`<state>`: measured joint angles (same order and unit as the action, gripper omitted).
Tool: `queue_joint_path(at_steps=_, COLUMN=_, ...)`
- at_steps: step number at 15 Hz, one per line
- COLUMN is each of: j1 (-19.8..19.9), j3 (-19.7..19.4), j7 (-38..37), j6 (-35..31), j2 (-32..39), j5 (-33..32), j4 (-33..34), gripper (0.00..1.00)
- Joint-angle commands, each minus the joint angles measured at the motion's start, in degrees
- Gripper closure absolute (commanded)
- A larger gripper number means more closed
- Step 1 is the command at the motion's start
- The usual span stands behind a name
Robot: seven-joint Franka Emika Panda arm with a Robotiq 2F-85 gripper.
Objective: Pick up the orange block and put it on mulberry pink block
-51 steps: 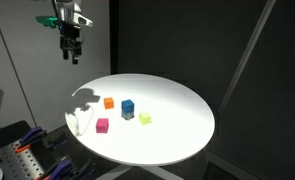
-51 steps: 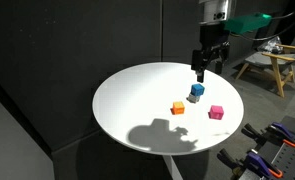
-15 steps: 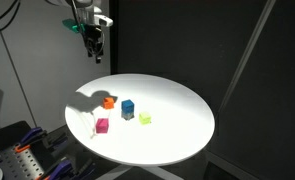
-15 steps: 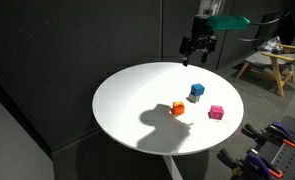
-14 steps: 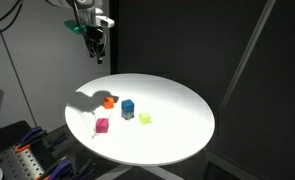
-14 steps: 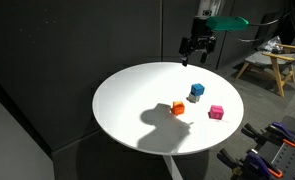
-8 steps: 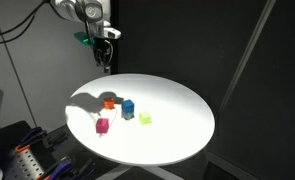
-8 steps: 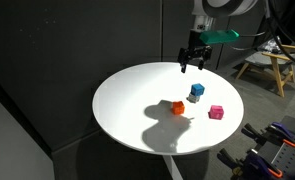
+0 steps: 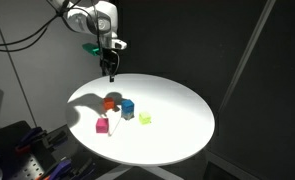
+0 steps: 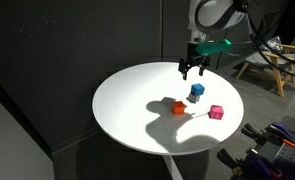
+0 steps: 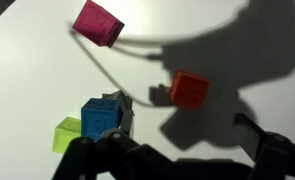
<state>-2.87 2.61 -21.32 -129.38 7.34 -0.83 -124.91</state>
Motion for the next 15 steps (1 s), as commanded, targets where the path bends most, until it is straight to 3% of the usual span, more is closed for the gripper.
queue_joint_path(at_steps=1, j1=-0.8, j3=-0.8, j7=-1.7, j6=0.1, j2=2.9, j5=-1.5, j4=2.3, gripper=0.00)
queue_joint_path(at_steps=11, j1=-3.4, j3=-1.8, j7=-11.9, j6=-1.2, j2=8.7, j5=-0.2, j4=6.2, gripper=0.00)
queue_joint_path(at_steps=15, j1=-3.7, j3=-1.7, j7=-11.1, j6=-1.3, j2=8.5, j5=0.1, j4=5.3, gripper=0.00)
